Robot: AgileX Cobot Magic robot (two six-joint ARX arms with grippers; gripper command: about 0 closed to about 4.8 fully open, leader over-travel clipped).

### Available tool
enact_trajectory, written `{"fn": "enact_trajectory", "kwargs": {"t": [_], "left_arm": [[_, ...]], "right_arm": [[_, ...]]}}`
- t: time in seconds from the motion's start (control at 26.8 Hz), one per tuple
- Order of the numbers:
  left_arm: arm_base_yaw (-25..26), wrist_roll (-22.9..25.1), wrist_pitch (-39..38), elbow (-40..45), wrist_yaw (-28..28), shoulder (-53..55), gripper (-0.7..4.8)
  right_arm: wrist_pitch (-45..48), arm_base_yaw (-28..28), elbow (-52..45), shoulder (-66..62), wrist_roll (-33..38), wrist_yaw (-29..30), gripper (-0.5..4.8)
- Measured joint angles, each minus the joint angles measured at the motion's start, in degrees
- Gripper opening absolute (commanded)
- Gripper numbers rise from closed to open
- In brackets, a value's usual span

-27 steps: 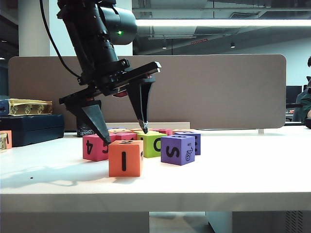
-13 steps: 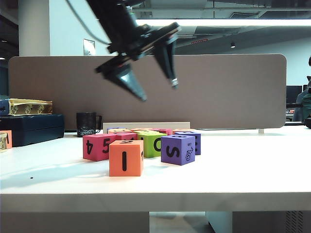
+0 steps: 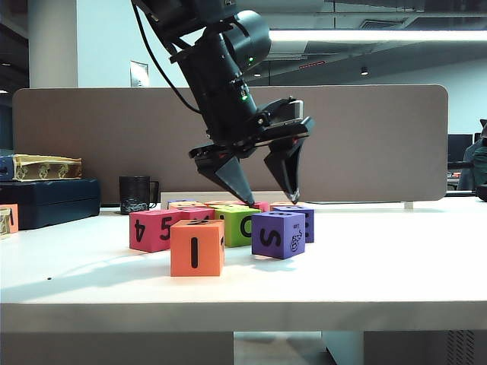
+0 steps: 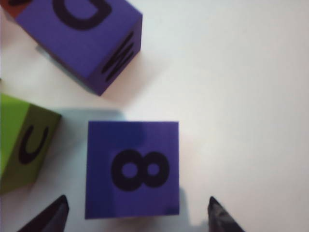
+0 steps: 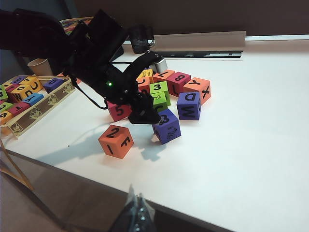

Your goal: Select the appropriate blocks from the scattered letter blocks on the table and arrange them in a row to spell out "23".

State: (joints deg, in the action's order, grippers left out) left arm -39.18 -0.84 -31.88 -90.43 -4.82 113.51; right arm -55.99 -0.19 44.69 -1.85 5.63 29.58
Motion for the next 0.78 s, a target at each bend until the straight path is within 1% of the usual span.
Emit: {"fn": "enact_trajectory", "kwargs": {"t": [0.3,0.34,0.37,0.41,0.71,0.78], "left_arm": [[0.0,0.0,3.4,-0.1,0.5,3.6,3.62],[0.0,0.0,4.2,-0.1,0.8,3.7,3.54],[0.0,0.0,5.2,-0.1,1.0,3.7,3.27],[0.0,0.0,5.7,-0.1,1.0,3.8,2.67],[0.0,0.2,6.3,-0.3,1.1,5.5,2.67],[0.0,0.2,6.4,-0.3,1.1,5.5,2.67]], "right_arm": [[0.0,0.0,0.0,0.0,0.0,0.0,-0.01],[0.0,0.0,0.0,0.0,0.0,0.0,-0.01],[0.0,0.0,0.0,0.0,0.0,0.0,-0.01],[0.0,0.0,0.0,0.0,0.0,0.0,-0.01],[0.0,0.0,0.0,0.0,0.0,0.0,-0.01],[0.0,0.0,0.0,0.0,-0.2,-1.0,-0.01]]}}
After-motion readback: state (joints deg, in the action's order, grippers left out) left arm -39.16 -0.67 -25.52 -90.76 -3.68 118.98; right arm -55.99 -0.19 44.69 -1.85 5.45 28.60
